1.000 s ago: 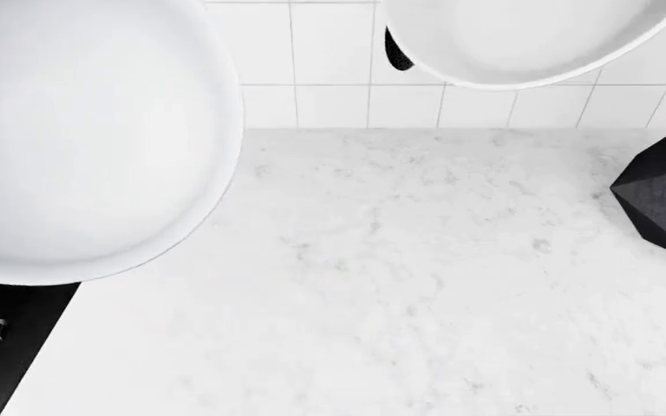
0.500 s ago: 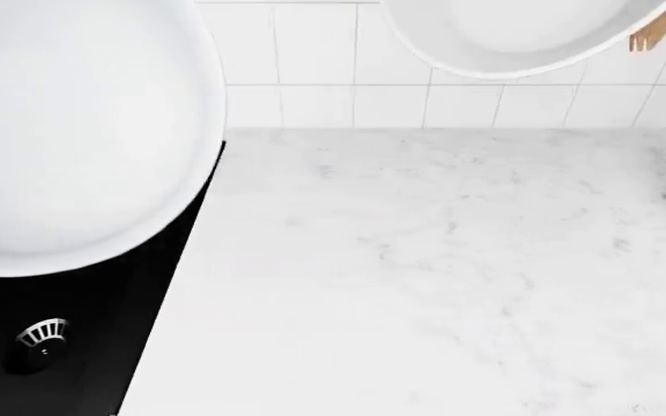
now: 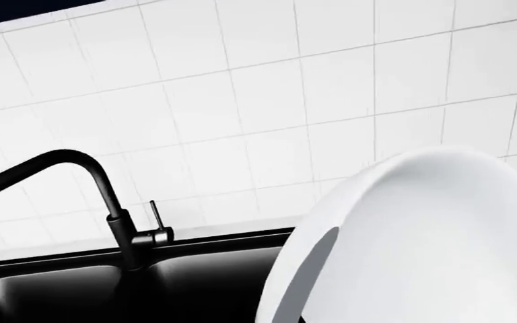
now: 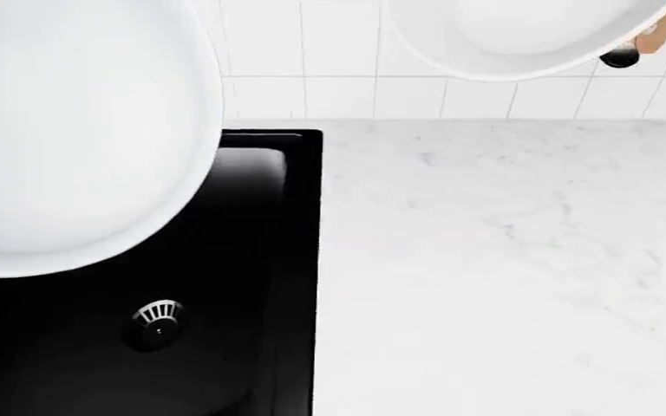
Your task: Stack the bowls in the sink.
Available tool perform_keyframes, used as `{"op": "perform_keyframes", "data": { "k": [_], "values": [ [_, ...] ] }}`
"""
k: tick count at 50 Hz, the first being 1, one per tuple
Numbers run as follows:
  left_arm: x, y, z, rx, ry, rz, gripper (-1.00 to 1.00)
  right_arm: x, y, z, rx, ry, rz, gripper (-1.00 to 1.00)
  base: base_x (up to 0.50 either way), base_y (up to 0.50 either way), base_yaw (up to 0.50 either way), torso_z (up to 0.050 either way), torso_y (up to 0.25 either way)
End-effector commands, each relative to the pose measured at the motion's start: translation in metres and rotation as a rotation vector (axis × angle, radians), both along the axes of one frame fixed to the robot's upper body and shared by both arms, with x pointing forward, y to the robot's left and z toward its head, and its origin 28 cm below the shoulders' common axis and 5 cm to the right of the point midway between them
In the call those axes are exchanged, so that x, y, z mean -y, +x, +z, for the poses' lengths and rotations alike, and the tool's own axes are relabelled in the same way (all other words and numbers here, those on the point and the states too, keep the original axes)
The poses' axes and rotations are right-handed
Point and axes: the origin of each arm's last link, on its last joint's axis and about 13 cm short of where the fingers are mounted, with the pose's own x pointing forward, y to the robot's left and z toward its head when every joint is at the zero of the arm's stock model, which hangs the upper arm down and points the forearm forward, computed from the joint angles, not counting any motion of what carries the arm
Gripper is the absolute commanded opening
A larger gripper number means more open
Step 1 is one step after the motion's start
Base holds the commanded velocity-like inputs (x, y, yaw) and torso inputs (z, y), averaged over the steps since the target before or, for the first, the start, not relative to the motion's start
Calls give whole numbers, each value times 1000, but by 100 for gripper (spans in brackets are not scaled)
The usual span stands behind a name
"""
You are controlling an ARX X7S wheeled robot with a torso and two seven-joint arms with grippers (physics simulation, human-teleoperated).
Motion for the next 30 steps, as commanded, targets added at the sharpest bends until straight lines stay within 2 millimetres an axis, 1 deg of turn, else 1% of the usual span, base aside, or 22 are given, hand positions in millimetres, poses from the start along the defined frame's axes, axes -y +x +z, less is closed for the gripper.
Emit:
{"op": "perform_keyframes", "data": {
  "k": [1, 11, 30],
  "values": [
    [-1, -2, 2, 21, -6, 11, -100, 1, -1, 1, 14, -7, -9, -100, 0, 500, 0, 0, 0],
    [0, -2, 2, 18, -5, 9, -100, 1, -1, 1, 22, -32, -7, -100, 27, 500, 0, 0, 1],
    [2, 0, 2, 15, 4, 4, -100, 2, -1, 0, 24, -24, -12, -100, 92, 500, 0, 1, 1]
  ]
}}
